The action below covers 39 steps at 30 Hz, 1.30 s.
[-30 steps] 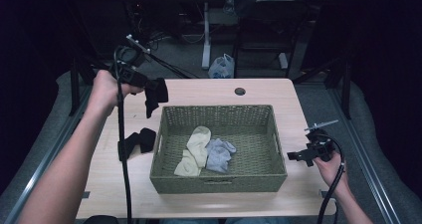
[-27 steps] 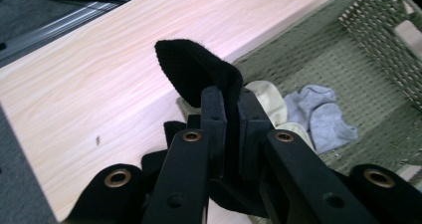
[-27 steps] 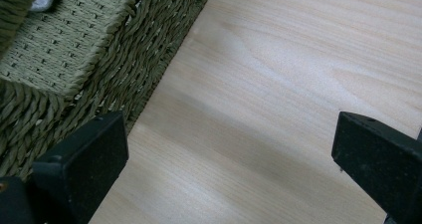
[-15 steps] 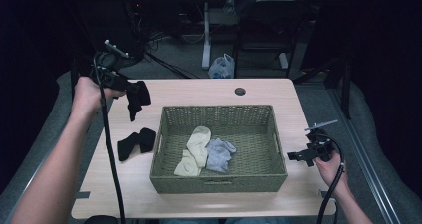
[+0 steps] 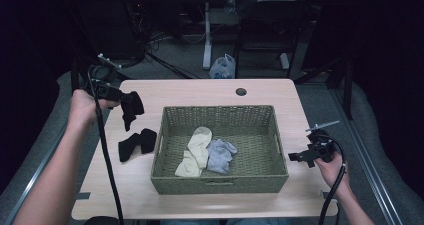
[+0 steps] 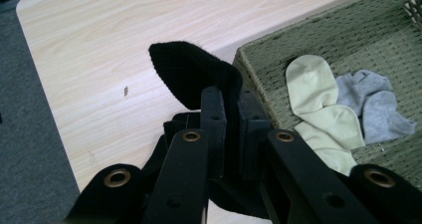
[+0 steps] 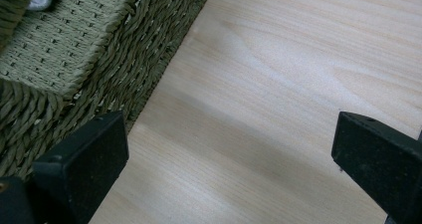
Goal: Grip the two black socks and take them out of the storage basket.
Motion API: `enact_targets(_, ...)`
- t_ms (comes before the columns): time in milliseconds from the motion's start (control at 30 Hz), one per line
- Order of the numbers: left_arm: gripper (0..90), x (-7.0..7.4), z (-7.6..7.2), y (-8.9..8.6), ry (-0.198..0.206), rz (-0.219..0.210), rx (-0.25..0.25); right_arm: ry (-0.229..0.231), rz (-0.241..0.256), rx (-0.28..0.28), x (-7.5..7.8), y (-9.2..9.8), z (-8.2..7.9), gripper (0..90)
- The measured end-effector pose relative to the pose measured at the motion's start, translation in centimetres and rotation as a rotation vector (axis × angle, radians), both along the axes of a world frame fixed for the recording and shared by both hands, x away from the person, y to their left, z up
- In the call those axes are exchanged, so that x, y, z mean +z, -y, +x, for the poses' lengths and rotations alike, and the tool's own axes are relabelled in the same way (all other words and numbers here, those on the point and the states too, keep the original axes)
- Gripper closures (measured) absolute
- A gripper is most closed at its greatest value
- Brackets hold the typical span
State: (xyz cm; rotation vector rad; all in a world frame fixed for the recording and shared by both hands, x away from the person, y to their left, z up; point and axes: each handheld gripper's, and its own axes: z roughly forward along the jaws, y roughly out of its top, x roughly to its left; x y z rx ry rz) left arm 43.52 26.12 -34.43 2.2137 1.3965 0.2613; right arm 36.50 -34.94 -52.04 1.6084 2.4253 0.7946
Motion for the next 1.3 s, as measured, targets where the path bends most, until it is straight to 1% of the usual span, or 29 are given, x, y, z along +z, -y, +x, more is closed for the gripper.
enact_targets(133,84.8,-1.0,0.0,-0.4,-0.014,-0.006,0.008,0.003,-0.001,-0.007,-0.1,-0.1,0.0,0.6)
enact_targets(200,84.8,-1.5,0.0,-0.6,-0.022,-0.007,0.013,0.001,0.006,0.001,0.0,0.0,0.0,0.5)
enact_targets(233,84.8,-1.5,0.0,-0.6,-0.022,-0.007,0.013,0.002,0.005,0.006,0.0,0.0,0.0,0.5)
enact_targets(300,84.8,-2.0,0.1,-0.8,-0.028,-0.012,0.020,-0.001,0.005,0.004,0.0,0.0,0.0,0.4)
enact_targets(467,84.8,-2.7,0.1,-1.1,-0.035,-0.018,0.029,0.001,0.005,0.003,0.0,0.0,-0.1,0.4)
enact_targets(633,84.8,-3.5,0.2,-1.3,-0.049,-0.008,0.023,0.003,0.006,-0.005,0.0,0.2,-0.1,0.5)
enact_targets(833,84.8,-4.7,0.1,-1.6,-0.060,-0.008,0.035,0.000,0.001,-0.006,-0.1,0.1,-0.1,0.5)
enact_targets(867,84.8,-5.0,0.1,-1.6,-0.065,-0.012,0.038,-0.002,0.002,-0.002,-0.1,0.1,-0.1,0.5)
enact_targets(967,84.7,-6.1,0.1,-1.7,-0.082,-0.001,0.035,-0.003,0.002,-0.004,-0.1,0.1,-0.1,0.5)
enact_targets(1167,84.7,-8.2,0.1,-1.6,-0.108,-0.006,0.039,-0.002,0.005,-0.004,-0.1,0.0,-0.1,0.5)
enact_targets(1300,84.6,-9.4,0.2,-1.5,-0.123,-0.018,0.040,-0.005,0.001,0.000,-0.2,0.1,-0.1,0.5)
